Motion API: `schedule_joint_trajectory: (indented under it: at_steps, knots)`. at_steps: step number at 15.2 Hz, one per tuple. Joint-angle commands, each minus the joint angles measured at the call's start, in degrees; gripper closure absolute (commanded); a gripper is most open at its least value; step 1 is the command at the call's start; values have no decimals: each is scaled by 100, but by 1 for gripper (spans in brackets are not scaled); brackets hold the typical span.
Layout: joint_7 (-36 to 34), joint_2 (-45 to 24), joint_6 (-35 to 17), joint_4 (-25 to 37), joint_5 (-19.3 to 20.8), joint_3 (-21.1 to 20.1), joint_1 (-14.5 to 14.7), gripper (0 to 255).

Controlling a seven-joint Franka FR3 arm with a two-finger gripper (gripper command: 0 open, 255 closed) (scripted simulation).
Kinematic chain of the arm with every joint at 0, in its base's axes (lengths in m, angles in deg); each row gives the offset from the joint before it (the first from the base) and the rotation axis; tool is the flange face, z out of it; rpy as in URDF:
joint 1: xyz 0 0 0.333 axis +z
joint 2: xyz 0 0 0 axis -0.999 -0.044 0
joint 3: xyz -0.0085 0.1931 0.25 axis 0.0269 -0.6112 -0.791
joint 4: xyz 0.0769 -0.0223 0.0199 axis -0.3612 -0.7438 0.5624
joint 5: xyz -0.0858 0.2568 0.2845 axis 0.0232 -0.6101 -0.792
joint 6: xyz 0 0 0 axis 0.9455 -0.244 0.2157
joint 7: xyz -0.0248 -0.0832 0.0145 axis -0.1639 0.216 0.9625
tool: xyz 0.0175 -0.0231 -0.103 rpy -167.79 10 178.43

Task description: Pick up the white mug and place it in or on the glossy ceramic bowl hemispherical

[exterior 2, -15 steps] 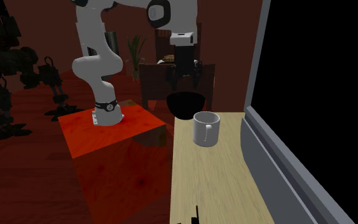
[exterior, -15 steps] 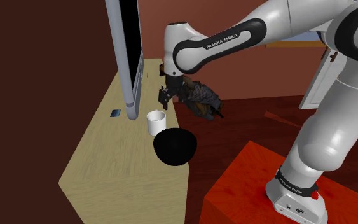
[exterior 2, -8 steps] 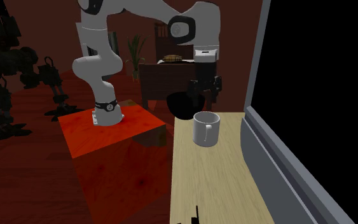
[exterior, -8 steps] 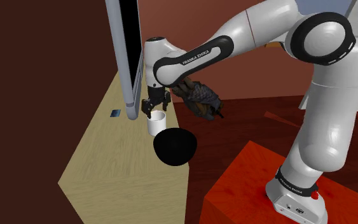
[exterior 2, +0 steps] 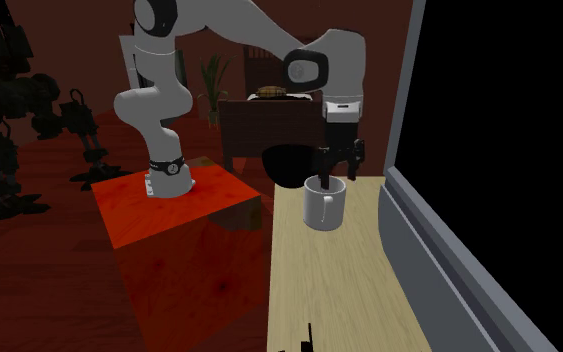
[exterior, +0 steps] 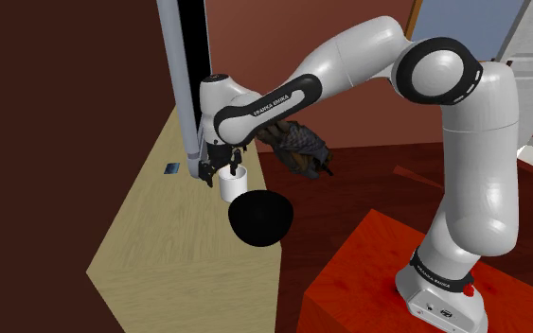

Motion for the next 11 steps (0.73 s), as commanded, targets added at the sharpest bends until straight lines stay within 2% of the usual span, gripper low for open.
schedule_joint_trajectory:
  at_steps: [1,10,11]
  knots:
    - [-17,-87,-104,-17,33,17,6,0]
    - [-33,-152,-196,-47,59,31,11,0]
    - [-33,-152,-196,-47,59,31,11,255]
